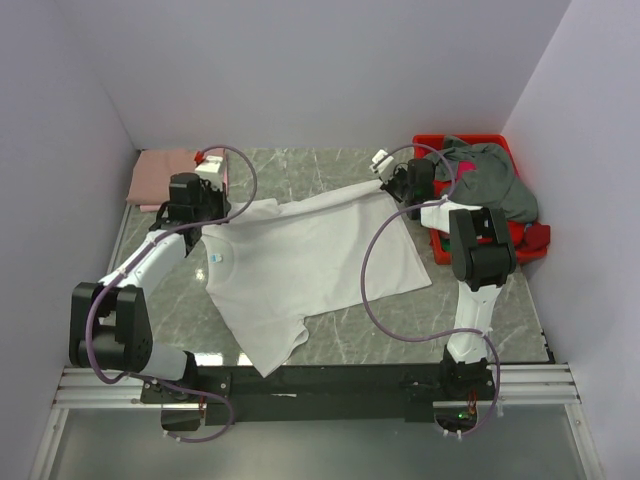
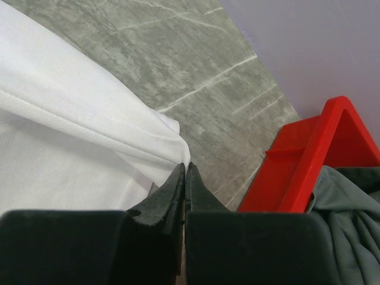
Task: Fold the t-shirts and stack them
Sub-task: Fold the tshirt
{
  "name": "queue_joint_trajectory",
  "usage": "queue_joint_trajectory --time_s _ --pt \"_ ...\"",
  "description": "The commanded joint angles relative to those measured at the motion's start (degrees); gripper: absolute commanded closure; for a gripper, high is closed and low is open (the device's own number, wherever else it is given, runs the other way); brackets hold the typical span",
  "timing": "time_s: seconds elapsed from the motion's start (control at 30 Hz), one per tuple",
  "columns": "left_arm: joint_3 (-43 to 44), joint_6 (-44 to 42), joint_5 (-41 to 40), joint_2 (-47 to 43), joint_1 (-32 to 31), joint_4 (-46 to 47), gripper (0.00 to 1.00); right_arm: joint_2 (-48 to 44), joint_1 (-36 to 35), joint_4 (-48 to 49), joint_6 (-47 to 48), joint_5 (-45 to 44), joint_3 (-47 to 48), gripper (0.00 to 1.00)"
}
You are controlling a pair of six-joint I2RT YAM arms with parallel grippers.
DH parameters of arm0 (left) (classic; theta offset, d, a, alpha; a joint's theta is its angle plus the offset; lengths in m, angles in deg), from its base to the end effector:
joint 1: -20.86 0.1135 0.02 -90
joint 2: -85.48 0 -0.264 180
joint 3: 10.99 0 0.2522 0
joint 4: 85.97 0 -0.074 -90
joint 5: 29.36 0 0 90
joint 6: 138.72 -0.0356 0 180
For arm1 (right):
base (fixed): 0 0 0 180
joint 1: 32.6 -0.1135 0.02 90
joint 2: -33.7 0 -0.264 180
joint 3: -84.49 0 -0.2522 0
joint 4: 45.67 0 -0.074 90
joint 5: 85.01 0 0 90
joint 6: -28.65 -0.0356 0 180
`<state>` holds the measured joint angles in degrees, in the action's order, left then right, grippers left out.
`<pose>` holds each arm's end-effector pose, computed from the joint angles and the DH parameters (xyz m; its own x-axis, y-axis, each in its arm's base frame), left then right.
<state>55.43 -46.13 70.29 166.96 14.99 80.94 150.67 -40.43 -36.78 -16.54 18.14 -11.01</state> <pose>0.3183 -0.0387 0.2576 -0.4800 0.0046 -0.8772 0.2264 0.9668 -0.1188 0.4468 0.0696 0.1699 -0.0421 -0.6985 -0.7143 -0.5200 0.6258 -0.5813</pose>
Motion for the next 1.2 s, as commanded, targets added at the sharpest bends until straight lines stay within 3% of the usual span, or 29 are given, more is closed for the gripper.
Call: queue_joint_trajectory --time_s 0.0,0.23,0.3,0.33,0.43,0.53,0.73,0.83,1.17 --pt "-0.1 0.7 -1.4 -2.5 -1.0 -0.5 0.99 -3.1 0.6 1.0 -0.1 -0.1 0.3 1.00" --pt "-0.5 1.2 -2.9 -2.8 -2.0 -2.4 0.99 -3.4 0.5 -0.1 1.1 -0.3 -0.4 0.97" --pt "-0.5 1.2 -3.0 -2.8 -2.2 -2.9 0.99 -3.7 0.6 -1.6 1.8 -1.4 -0.3 0.84" --pt "-0.5 1.3 -3.1 -2.8 -2.2 -3.0 0.99 -3.8 0.7 -2.2 1.9 -1.7 0.0 0.66" --pt "-0.4 1.1 -3.2 -2.7 -2.3 -3.6 0.99 -4.8 1.5 -3.5 1.2 -1.0 -0.1 0.43" --pt "-0.2 0.7 -3.3 -3.0 -2.3 -4.3 0.99 -6.1 2.4 -4.4 -0.1 0.4 -0.1 0.32" --pt "-0.8 0.2 -2.7 -4.1 -2.4 -5.0 0.99 -8.1 3.4 -10.1 -0.2 6.1 1.3 0.23" --pt "-1.1 0.0 -2.4 -4.5 -2.5 -5.0 0.99 -8.7 3.6 -14.8 0.4 9.9 2.1 0.21" --pt "-1.1 0.0 -1.7 -3.6 -3.4 -7.4 0.99 -9.7 3.8 -16.2 0.0 11.4 1.9 0.21"
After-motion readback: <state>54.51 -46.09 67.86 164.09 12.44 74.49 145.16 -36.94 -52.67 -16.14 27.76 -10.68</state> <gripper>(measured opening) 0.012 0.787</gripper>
